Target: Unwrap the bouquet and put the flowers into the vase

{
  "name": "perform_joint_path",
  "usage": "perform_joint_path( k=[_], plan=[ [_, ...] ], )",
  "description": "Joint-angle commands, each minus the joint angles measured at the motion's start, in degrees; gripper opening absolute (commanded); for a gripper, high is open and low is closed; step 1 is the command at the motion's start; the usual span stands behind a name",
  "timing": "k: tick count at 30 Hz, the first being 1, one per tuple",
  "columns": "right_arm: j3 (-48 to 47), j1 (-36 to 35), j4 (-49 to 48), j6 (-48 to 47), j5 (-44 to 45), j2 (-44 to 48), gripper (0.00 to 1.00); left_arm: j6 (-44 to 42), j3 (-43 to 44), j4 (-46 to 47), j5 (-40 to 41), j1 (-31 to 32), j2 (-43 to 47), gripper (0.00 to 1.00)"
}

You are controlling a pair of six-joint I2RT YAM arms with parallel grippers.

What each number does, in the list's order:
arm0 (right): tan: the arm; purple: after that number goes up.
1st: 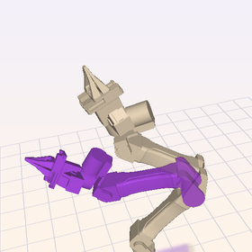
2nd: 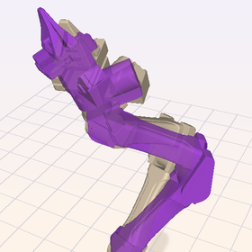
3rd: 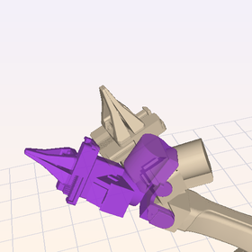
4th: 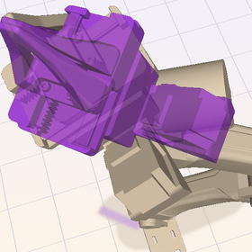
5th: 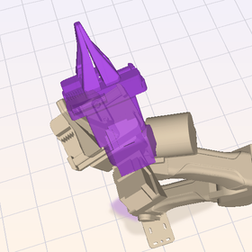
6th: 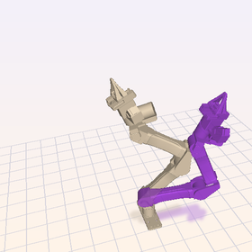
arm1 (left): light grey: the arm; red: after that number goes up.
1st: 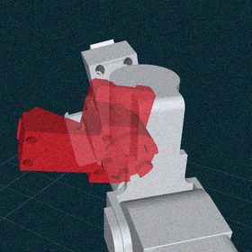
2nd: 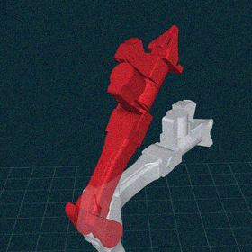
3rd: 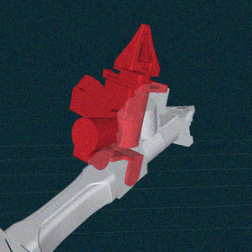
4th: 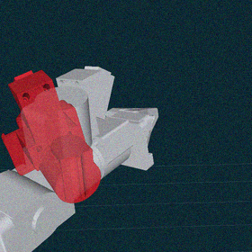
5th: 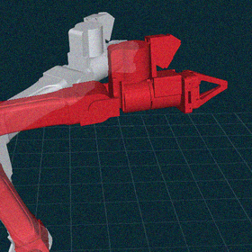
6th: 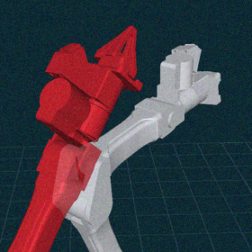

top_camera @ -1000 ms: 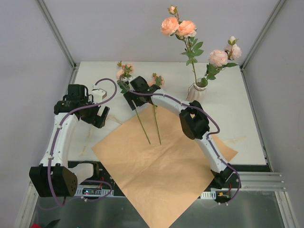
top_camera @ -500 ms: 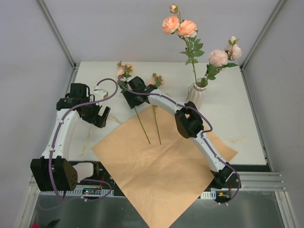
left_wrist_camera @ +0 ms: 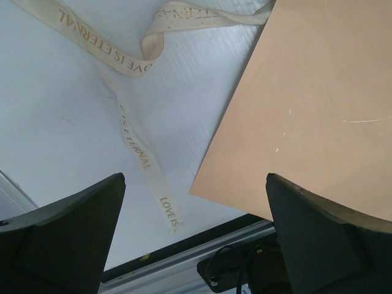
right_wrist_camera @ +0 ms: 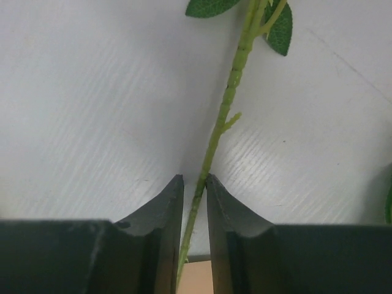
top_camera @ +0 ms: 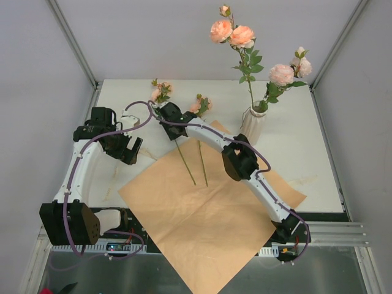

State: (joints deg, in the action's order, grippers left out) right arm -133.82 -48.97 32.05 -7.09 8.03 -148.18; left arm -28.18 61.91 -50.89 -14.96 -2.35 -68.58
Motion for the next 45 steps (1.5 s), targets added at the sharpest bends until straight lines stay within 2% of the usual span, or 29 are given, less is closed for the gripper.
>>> perform_joint_path(
  k=[1,6,9,15,20,23,27,31,34,40,45],
  plan=[
    [-2.41,-2.35,5.73,0.06,2.69,-1.15,0.2,-1.52,1.55,-0.61,-0.77,-0.55,1.43,0.99],
    [0.13,-2.53,8.37,2.26,1.46,-0.45,0.15,-1.79,1.28,-0.87,-0.6,-0.55,2.22,0.99],
    [2.07,-2.36,8.47,3.49,1.37,0.43,0.01,-1.79,1.11,-1.31,-0.77,-0.55,2.92,0.99],
    [4.26,-1.92,6.54,4.54,2.08,4.55,0.01,-1.0,2.16,-3.67,-1.73,-0.64,4.94,0.99],
    [10.58,-0.86,3.02,4.72,2.86,15.8,0.01,0.67,7.43,-5.88,-4.2,-0.55,5.12,0.99],
    [19.44,-0.95,0.65,4.72,3.31,23.35,0.01,0.67,7.17,-5.8,-3.85,-0.55,4.94,0.99],
    [38.04,-2.0,-4.09,5.51,3.83,32.76,0.01,1.2,6.21,-5.71,-5.16,-0.64,4.77,0.99],
    [49.94,-4.02,-10.33,6.39,6.55,42.51,0.01,1.47,5.94,-5.09,-5.26,-0.64,4.5,0.99],
    [53.82,-4.03,-10.69,7.0,7.61,46.38,0.01,1.47,5.94,-4.92,-4.99,-0.64,4.42,0.99],
    [54.37,-4.11,-4.91,5.86,3.66,46.06,0.01,1.2,5.24,-4.57,-4.81,-0.55,5.03,0.99],
    [55.6,-5.61,-4.98,5.69,-2.92,43.16,0.01,1.11,4.36,-4.39,-4.73,-0.55,5.64,0.99]
  ],
)
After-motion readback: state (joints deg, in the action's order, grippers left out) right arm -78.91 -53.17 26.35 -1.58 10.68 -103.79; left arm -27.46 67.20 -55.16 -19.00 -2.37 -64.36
